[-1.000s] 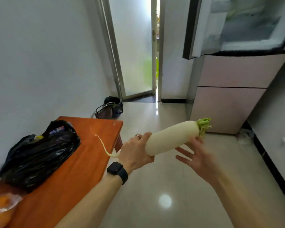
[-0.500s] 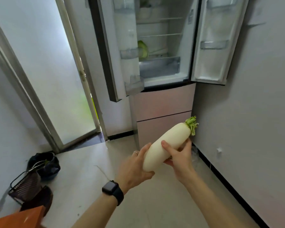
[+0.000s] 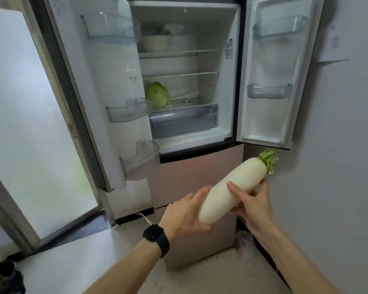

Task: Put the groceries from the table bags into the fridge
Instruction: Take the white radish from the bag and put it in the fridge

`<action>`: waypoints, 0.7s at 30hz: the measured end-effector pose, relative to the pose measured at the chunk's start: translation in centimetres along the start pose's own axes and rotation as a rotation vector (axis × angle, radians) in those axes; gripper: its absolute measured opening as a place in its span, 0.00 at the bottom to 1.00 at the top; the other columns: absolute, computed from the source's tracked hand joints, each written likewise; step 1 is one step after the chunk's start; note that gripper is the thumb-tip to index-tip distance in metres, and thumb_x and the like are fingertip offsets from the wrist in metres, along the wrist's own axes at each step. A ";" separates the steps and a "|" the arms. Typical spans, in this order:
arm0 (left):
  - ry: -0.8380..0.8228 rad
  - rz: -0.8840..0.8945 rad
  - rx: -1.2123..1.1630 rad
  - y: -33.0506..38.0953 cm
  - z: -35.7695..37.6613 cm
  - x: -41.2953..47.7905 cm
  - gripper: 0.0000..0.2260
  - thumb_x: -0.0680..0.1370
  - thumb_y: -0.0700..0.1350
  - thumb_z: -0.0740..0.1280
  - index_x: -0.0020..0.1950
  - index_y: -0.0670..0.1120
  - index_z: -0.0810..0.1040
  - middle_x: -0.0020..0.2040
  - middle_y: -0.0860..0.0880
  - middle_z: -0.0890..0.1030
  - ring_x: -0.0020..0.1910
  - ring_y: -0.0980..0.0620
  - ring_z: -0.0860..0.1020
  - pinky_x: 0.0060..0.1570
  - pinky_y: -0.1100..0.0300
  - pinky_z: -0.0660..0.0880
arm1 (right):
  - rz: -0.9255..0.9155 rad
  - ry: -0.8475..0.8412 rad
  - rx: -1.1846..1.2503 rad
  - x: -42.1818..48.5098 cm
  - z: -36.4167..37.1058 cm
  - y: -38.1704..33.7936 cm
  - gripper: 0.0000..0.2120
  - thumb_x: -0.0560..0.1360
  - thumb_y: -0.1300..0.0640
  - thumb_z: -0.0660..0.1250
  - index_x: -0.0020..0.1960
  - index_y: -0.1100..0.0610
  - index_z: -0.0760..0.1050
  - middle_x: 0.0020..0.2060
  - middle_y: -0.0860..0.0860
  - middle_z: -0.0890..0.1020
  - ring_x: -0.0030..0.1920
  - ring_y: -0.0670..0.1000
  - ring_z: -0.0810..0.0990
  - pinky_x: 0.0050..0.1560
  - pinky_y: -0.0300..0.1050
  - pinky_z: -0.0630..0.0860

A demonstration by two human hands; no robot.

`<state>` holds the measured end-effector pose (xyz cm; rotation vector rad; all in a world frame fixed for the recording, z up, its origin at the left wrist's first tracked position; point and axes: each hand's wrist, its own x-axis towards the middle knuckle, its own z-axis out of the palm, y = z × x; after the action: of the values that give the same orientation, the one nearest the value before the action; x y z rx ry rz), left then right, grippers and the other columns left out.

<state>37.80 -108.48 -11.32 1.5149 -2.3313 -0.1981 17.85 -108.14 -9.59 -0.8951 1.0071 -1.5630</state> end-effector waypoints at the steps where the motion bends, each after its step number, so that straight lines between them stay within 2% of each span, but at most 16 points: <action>1: 0.029 0.005 0.002 -0.3 0.3 2.2 0.42 0.69 0.66 0.70 0.75 0.68 0.47 0.60 0.52 0.76 0.54 0.50 0.79 0.51 0.52 0.80 | -0.017 -0.025 -0.015 2.6 -0.1 -0.3 0.39 0.69 0.59 0.78 0.72 0.43 0.62 0.60 0.49 0.79 0.56 0.55 0.82 0.48 0.65 0.82; 4: 0.114 -0.012 -0.065 -1.1 0.7 9.1 0.42 0.68 0.66 0.70 0.76 0.68 0.48 0.60 0.53 0.78 0.54 0.51 0.79 0.51 0.51 0.80 | -0.051 -0.125 -0.086 10.8 -0.2 -1.7 0.40 0.66 0.54 0.79 0.73 0.44 0.64 0.60 0.48 0.80 0.54 0.52 0.84 0.46 0.63 0.83; 8: 0.178 -0.091 -0.144 -1.6 0.0 17.7 0.42 0.68 0.65 0.72 0.75 0.69 0.50 0.62 0.56 0.78 0.54 0.52 0.79 0.51 0.51 0.80 | -0.011 -0.296 -0.154 22.0 0.4 -3.9 0.40 0.69 0.52 0.78 0.75 0.40 0.61 0.63 0.50 0.79 0.59 0.56 0.82 0.48 0.62 0.83; 13: 0.262 -0.211 -0.010 -2.8 -2.8 26.8 0.40 0.68 0.67 0.71 0.75 0.66 0.54 0.58 0.54 0.81 0.51 0.49 0.81 0.48 0.50 0.80 | 0.020 -0.410 -0.180 33.2 3.0 -6.1 0.36 0.74 0.51 0.74 0.76 0.40 0.59 0.61 0.52 0.79 0.57 0.57 0.83 0.47 0.59 0.84; 16: 0.283 -0.245 0.082 -3.7 -4.6 31.7 0.40 0.68 0.67 0.71 0.76 0.63 0.58 0.57 0.53 0.82 0.51 0.49 0.81 0.46 0.53 0.79 | 0.062 -0.438 -0.197 38.5 4.9 -6.3 0.33 0.78 0.48 0.69 0.77 0.39 0.56 0.65 0.52 0.76 0.59 0.55 0.81 0.46 0.55 0.84; 19: 0.297 -0.295 0.143 -5.4 -5.8 36.4 0.39 0.66 0.69 0.70 0.74 0.63 0.62 0.55 0.53 0.83 0.51 0.48 0.81 0.48 0.52 0.80 | 0.100 -0.475 -0.241 43.5 6.4 -6.1 0.35 0.80 0.48 0.67 0.79 0.39 0.50 0.68 0.52 0.74 0.58 0.55 0.81 0.49 0.54 0.84; 21: 0.299 -0.337 0.167 -6.7 -6.2 39.3 0.39 0.64 0.69 0.70 0.74 0.63 0.64 0.54 0.53 0.83 0.50 0.48 0.81 0.47 0.53 0.79 | 0.132 -0.495 -0.242 46.3 7.4 -5.7 0.38 0.80 0.50 0.68 0.80 0.39 0.47 0.71 0.53 0.72 0.54 0.56 0.84 0.51 0.56 0.83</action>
<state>31.43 -146.36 0.85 1.8691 -1.8921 0.1368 13.52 -153.96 0.95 -1.2793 0.8801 -1.0453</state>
